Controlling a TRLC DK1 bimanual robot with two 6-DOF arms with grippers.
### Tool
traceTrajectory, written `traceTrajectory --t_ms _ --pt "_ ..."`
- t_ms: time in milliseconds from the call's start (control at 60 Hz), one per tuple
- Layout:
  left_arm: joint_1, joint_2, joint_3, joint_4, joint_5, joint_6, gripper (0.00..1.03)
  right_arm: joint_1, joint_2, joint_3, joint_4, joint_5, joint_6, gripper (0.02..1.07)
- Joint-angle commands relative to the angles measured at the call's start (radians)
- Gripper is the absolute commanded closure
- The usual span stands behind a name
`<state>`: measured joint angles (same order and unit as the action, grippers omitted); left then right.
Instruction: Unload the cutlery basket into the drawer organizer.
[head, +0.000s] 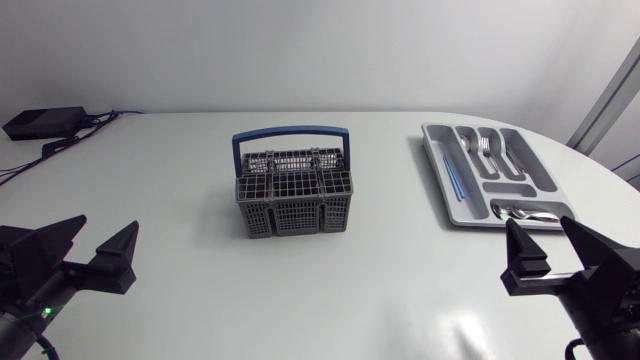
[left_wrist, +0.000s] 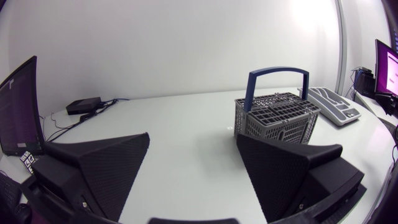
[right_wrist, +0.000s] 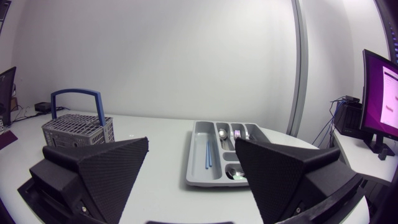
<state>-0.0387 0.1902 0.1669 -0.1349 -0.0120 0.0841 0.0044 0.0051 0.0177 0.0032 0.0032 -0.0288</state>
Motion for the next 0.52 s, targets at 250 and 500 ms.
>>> traceTrajectory --t_ms 250,500 --pt "0.036 -0.177 -0.156 0.126 0.011 -0.079 0.05 -0.004 -0.005 -0.018 -0.003 -0.003 0.029 0.07" --pt "0.039 -0.19 -0.167 0.135 0.012 -0.084 0.05 -0.004 -0.005 -0.018 -0.003 -0.003 0.029 0.07"
